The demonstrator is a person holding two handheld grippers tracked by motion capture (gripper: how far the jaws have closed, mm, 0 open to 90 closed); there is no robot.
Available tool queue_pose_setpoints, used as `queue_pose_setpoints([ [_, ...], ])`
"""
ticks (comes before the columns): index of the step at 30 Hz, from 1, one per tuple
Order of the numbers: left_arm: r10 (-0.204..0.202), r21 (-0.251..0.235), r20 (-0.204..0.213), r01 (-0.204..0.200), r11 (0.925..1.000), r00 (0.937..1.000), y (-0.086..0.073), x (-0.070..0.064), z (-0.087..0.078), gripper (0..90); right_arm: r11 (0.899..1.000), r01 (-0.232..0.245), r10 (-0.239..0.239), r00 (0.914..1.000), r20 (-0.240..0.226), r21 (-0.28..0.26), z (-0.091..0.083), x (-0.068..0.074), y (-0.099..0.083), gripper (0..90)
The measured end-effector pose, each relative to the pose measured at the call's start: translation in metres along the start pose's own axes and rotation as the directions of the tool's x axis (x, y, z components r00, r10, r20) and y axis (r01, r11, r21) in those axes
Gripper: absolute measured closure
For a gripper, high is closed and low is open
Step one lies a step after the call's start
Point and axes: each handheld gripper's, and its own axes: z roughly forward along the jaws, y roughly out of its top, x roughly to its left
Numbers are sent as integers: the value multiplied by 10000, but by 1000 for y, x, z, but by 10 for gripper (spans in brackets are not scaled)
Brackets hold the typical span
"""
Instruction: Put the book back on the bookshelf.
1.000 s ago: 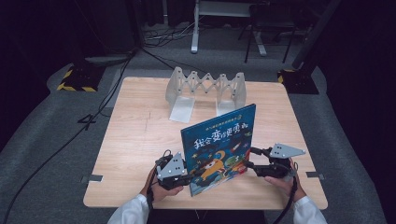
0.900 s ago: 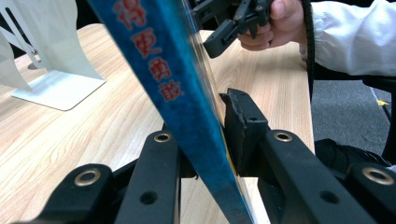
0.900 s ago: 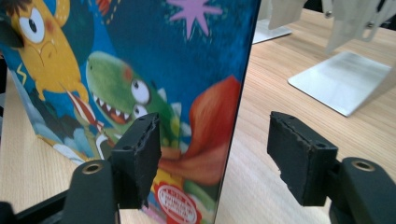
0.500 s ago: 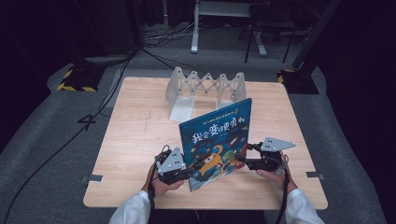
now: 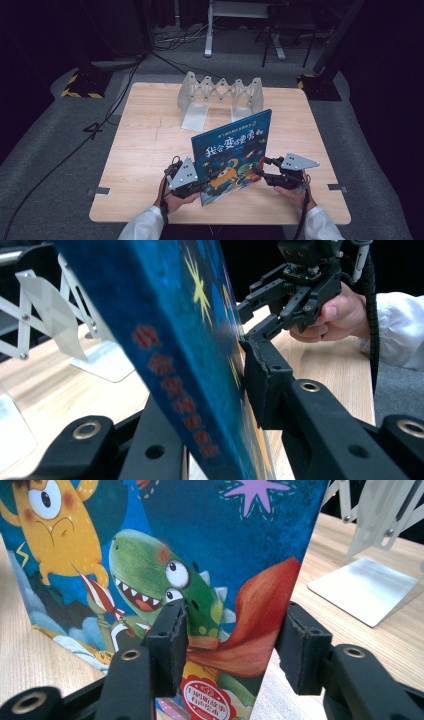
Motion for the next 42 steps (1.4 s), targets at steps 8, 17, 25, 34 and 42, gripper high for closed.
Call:
queue_pose_setpoints([
  [8,-138,-87,89,139,9999,9999,3,7,4,721,9997,188,-184,9994,300,-127,-1,3,-2,527],
  [17,37,-209,360,-29,9998,9993,6,8,0,780,9988,322,-288,9956,892,-368,-1,4,-3,623],
  [25,-264,-601,503,294,9978,9984,-1,5,1,806,9992,258,-226,9941,1057,-291,-2,4,-3,665],
  [34,-301,-510,493,326,9982,9983,-12,0,7,804,9994,192,-164,9954,945,-291,-2,3,-3,665],
  [42,-306,-350,480,323,9989,9984,-16,-1,9,815,9994,174,-146,9959,897,-306,-3,3,-4,664],
])
